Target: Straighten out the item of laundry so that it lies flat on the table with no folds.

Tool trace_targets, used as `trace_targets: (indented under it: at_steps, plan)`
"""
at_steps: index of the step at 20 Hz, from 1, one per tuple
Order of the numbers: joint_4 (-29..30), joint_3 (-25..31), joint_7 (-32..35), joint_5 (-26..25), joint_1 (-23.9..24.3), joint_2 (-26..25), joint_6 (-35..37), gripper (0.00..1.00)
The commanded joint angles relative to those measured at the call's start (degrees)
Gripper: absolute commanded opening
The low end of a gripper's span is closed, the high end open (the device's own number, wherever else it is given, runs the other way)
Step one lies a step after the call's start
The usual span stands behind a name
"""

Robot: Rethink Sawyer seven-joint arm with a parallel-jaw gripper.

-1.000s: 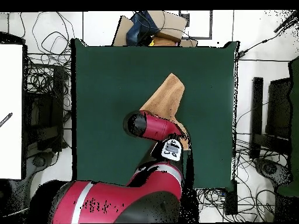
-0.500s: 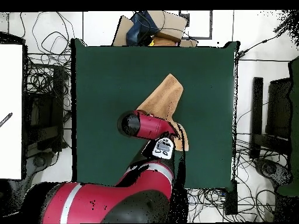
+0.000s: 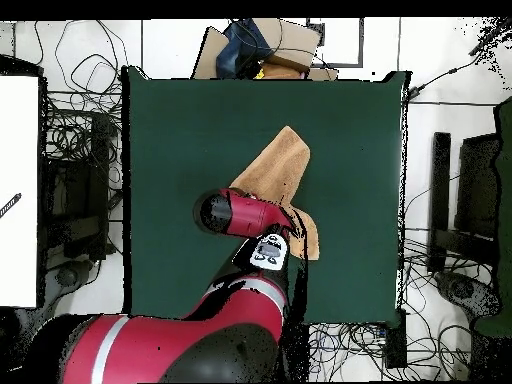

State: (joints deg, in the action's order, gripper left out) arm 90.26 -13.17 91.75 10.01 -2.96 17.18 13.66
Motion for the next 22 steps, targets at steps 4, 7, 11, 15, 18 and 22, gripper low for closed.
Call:
trace_targets:
  at_steps: [4,7,11,15,18,22]
  plan:
    - [-0.82,11.80,12.36,4.68,-4.21,-5.63,5.48,0.00]
    - [-1.06,11.78,12.30,5.01,-4.72,-5.68,5.33,0.00]
    - [-1.56,10.94,12.18,5.56,-5.93,-5.86,5.79,0.00]
    - [-1.89,10.20,11.90,6.05,-6.98,-5.52,7.15,0.00]
    - [-2.34,9.68,12.25,6.66,-7.87,-5.48,8.03,0.00]
    - [-3.14,9.61,12.98,7.90,-8.92,-5.88,8.50,0.00]
